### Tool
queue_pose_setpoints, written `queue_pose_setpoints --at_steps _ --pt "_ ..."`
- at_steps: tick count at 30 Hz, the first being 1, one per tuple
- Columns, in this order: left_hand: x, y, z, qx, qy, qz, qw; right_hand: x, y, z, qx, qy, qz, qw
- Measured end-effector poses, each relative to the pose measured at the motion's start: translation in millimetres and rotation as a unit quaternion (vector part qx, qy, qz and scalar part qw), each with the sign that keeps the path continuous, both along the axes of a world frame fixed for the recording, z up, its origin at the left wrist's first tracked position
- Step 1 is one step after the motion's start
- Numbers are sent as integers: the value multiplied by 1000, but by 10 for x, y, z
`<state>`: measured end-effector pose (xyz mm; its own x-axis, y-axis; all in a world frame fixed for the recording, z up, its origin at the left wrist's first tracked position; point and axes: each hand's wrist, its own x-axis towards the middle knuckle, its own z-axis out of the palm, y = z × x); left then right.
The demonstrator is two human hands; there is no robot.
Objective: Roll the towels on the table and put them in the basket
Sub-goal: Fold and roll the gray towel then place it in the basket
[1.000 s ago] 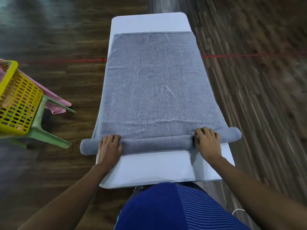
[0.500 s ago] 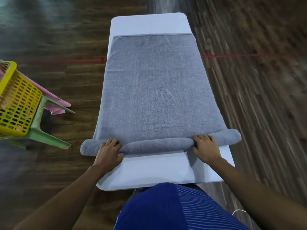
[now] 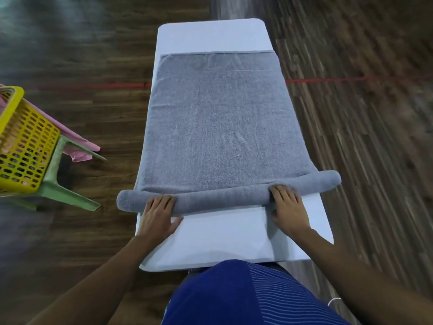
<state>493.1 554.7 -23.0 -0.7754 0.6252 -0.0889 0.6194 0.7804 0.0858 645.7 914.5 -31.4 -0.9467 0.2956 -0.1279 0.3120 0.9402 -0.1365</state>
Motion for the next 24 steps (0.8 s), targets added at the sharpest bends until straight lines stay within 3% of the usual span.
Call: queue_pose_setpoints --at_steps 5,17,24 --pt "-80 27 46 -9 -25 22 999 -104 -31 -17 30 30 -34 999" --pt "14 39 93 -19 -78 7 997 -282 90 41 -99 -12 -11 995" --pt "-7 6 61 -3 -73 34 997 -126 -40 180 -11 -38 -48 998"
